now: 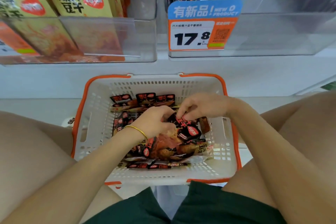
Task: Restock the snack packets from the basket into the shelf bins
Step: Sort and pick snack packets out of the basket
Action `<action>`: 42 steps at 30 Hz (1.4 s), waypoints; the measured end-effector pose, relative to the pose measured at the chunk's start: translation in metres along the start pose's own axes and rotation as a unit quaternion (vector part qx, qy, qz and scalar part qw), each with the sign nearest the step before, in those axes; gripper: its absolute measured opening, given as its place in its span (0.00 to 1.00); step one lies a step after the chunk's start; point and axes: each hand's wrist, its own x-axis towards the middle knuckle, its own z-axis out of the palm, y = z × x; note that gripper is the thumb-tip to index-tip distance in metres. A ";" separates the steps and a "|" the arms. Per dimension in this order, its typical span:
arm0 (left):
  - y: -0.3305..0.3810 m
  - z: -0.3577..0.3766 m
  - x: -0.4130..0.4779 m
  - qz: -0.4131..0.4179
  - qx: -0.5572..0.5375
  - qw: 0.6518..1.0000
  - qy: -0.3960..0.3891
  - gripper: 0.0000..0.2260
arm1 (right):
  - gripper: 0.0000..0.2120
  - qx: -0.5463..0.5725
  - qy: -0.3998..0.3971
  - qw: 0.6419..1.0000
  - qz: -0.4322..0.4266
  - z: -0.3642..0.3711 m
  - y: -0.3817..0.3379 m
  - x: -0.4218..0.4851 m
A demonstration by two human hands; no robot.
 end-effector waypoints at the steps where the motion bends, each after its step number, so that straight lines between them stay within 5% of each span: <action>1: 0.006 -0.003 -0.003 0.011 -0.008 1.000 0.019 0.05 | 0.09 0.036 0.019 0.999 -0.004 -0.002 -0.002 -0.008; 3: 0.014 -0.009 -0.009 0.027 -0.039 0.998 0.044 0.12 | 0.09 0.125 0.064 0.990 -0.012 -0.004 -0.003 -0.020; 8: 0.034 -0.030 -0.024 0.065 -0.168 0.975 0.130 0.04 | 0.13 0.322 0.170 0.931 -0.020 -0.012 -0.008 -0.055; 12: 0.060 -0.045 -0.038 0.110 -0.245 0.946 0.183 0.10 | 0.20 0.261 0.124 0.956 -0.042 -0.007 -0.025 -0.078; 16: 0.095 -0.072 -0.055 0.175 -0.279 0.917 0.226 0.09 | 0.08 0.232 0.237 0.937 -0.112 -0.022 -0.057 -0.106; 20: 0.118 -0.115 -0.059 0.237 -0.151 0.851 0.444 0.15 | 0.04 0.298 0.398 0.846 -0.193 -0.074 -0.089 -0.123; 23: 0.121 -0.142 -0.047 0.207 0.077 0.835 0.504 0.30 | 0.02 0.277 0.468 0.816 -0.199 -0.118 -0.104 -0.117; 27: 0.125 -0.149 -0.033 0.114 0.203 0.866 0.442 0.45 | 0.07 0.224 0.470 0.839 -0.159 -0.152 -0.109 -0.095; 32: 0.126 -0.140 -0.027 0.076 0.230 0.877 0.416 0.49 | 0.12 0.166 0.405 0.899 -0.024 -0.156 -0.096 -0.051; 38: 0.123 -0.138 -0.023 0.081 0.236 0.864 0.437 0.48 | 0.11 -0.144 0.393 0.900 0.122 -0.163 -0.093 -0.026; 42: 0.121 -0.136 -0.021 0.083 0.243 0.855 0.451 0.49 | 0.15 -0.199 0.360 0.901 0.139 -0.160 -0.102 -0.017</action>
